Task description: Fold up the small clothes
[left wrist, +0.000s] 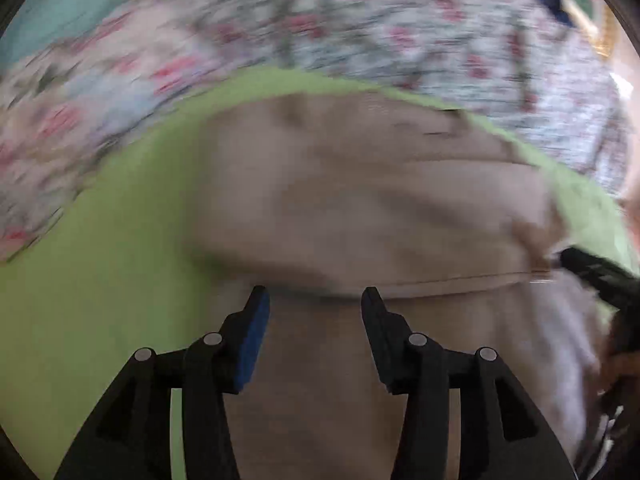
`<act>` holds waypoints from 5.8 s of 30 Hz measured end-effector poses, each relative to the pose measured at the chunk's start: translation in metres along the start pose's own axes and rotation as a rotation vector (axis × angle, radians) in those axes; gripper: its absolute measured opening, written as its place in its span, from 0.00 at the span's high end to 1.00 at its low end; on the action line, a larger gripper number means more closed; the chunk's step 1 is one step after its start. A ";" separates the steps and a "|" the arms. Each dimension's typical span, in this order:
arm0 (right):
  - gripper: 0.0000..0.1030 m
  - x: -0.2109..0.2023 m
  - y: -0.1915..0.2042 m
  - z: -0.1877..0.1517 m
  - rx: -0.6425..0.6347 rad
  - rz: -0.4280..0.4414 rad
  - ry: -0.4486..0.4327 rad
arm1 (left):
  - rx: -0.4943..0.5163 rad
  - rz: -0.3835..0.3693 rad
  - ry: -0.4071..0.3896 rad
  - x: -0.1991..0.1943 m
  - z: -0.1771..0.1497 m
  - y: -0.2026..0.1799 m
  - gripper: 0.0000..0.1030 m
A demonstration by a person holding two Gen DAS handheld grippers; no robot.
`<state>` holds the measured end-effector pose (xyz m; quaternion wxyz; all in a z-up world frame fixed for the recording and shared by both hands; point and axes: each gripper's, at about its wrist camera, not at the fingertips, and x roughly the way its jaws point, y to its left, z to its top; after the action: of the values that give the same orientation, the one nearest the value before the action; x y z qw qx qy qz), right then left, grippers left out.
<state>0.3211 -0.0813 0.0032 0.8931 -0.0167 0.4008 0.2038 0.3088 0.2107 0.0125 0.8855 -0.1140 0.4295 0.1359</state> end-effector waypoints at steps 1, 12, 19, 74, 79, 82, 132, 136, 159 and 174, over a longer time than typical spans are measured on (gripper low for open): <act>0.33 0.004 -0.001 0.003 -0.002 -0.006 -0.003 | -0.028 0.032 0.020 0.008 -0.002 0.016 0.53; 0.92 0.028 -0.019 0.049 0.159 0.242 0.009 | -0.151 0.086 -0.007 0.035 0.017 0.054 0.52; 0.92 -0.011 -0.078 0.075 0.258 0.110 -0.079 | -0.175 0.109 -0.015 0.047 0.032 0.045 0.53; 0.44 -0.184 -0.086 -0.205 0.284 0.097 0.208 | -0.004 -0.336 0.180 -0.121 -0.238 -0.012 0.33; 0.43 -0.172 -0.073 -0.209 0.286 0.205 0.201 | 0.001 -0.387 0.175 -0.121 -0.241 -0.020 0.52; 0.57 -0.162 -0.069 -0.212 0.308 0.267 0.210 | -0.005 -0.426 0.181 -0.115 -0.240 -0.020 0.75; 0.86 0.070 -0.115 0.087 0.275 0.090 -0.042 | -0.123 -0.239 -0.106 0.088 0.099 0.013 0.91; 0.74 0.031 -0.117 0.079 0.303 0.092 -0.125 | -0.082 -0.292 -0.120 0.062 0.069 -0.001 0.79; 0.65 0.035 -0.109 0.120 0.174 -0.059 -0.158 | -0.262 -0.102 -0.182 0.078 0.088 0.032 0.63; 0.60 -0.022 -0.069 0.003 0.208 0.114 -0.040 | -0.288 -0.276 -0.086 -0.005 -0.098 -0.014 0.50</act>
<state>0.3361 -0.1520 0.0123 0.8848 0.1028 0.4020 0.2121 0.2389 0.1660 -0.0415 0.8877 -0.2913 0.3479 0.0781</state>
